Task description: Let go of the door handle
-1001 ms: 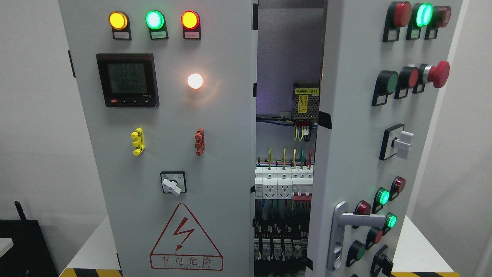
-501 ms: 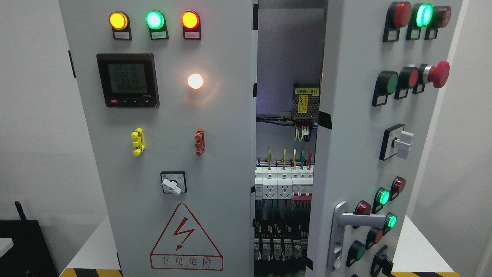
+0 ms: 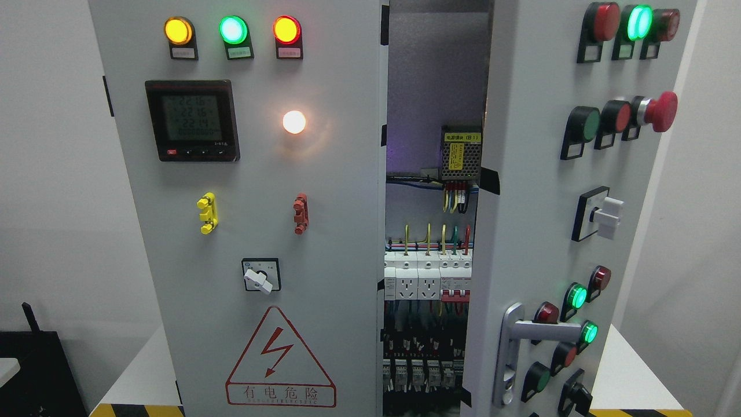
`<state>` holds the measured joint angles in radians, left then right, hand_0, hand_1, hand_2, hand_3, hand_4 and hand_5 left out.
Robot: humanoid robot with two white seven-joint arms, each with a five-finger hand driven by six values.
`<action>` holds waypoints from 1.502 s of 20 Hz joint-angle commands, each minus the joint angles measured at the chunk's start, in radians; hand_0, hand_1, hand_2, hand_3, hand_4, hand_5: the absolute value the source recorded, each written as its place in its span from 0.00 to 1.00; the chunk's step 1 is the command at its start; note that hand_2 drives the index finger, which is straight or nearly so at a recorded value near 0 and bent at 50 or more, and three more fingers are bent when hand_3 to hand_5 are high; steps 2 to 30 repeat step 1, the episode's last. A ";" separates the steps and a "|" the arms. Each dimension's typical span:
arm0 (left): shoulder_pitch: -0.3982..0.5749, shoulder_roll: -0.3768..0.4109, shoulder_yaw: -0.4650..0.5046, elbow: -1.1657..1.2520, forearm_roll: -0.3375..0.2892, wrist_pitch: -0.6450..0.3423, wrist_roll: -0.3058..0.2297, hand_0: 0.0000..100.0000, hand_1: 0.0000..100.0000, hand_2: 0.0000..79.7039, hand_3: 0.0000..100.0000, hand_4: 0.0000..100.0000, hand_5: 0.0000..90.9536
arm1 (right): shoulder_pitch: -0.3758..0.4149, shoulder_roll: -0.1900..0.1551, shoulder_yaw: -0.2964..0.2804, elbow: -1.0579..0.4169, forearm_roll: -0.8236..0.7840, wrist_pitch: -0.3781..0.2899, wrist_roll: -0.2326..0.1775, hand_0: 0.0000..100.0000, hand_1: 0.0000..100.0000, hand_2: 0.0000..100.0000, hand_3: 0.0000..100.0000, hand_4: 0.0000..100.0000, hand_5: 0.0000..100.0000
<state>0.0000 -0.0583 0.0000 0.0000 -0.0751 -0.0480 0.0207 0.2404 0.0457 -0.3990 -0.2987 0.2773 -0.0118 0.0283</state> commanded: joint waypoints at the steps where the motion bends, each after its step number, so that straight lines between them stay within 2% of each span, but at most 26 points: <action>1: -0.003 0.000 0.002 0.009 0.000 0.000 -0.001 0.12 0.39 0.00 0.00 0.00 0.00 | -0.010 0.008 -0.004 0.029 -0.007 0.000 0.005 0.39 0.06 0.00 0.02 0.00 0.00; 30: -0.003 0.000 0.002 0.009 0.000 0.000 -0.001 0.12 0.39 0.00 0.00 0.00 0.00 | -0.010 0.008 -0.004 0.029 -0.007 0.000 0.005 0.39 0.06 0.00 0.02 0.00 0.00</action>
